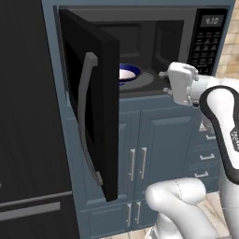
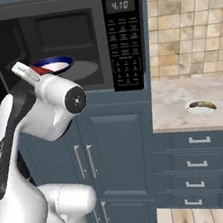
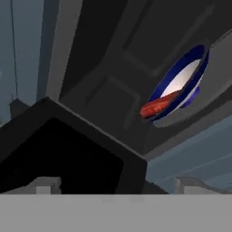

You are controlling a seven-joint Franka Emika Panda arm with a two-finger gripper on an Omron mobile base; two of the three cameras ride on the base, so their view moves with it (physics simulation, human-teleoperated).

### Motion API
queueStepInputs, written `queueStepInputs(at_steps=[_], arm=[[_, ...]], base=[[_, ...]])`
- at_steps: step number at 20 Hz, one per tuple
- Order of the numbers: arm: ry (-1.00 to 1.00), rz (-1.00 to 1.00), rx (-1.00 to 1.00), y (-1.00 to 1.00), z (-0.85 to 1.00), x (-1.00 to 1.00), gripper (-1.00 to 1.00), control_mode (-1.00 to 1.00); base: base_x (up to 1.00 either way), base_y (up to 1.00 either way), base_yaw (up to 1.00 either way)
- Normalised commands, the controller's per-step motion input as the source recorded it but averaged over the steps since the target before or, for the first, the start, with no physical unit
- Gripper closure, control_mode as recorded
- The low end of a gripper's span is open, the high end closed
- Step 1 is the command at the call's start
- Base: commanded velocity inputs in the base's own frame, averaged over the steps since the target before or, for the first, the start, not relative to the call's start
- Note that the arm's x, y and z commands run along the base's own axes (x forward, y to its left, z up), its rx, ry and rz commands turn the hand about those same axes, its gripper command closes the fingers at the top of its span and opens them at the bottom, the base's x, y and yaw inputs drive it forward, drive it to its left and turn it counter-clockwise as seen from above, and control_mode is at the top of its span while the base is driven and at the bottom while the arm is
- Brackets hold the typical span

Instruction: Remove the banana from the bowl and place it on the small plate. Then place the bowl with only the steak in the microwave, close the door, and press the start button to microwave the steak.

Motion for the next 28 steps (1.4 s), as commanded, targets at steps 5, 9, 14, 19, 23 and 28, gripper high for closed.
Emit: queueStepInputs(at_steps=[5, 9, 14, 19, 23, 28], arm=[[-0.56, 0.20, -0.35, 0.00, 0.23, -1.00, -1.00, -1.00], [-0.65, 0.15, -0.44, 0.21, 0.01, -1.00, -1.00, -1.00], [-0.67, 0.08, -0.52, 0.39, 0.03, -1.00, -1.00, -1.00], [-0.69, 0.03, -0.55, 0.30, 0.15, -1.00, -1.00, -1.00], [-0.65, 0.06, -0.57, 0.36, 0.26, -1.00, -1.00, -1.00], [-0.63, 0.07, -0.52, 0.40, 0.06, -1.00, -1.00, -1.00]], base=[[0.00, 0.00, 0.00], [0.00, 0.00, 0.00], [0.00, 0.00, 0.00], [0.00, 0.00, 0.00], [0.00, 0.00, 0.00], [0.00, 0.00, 0.00]])
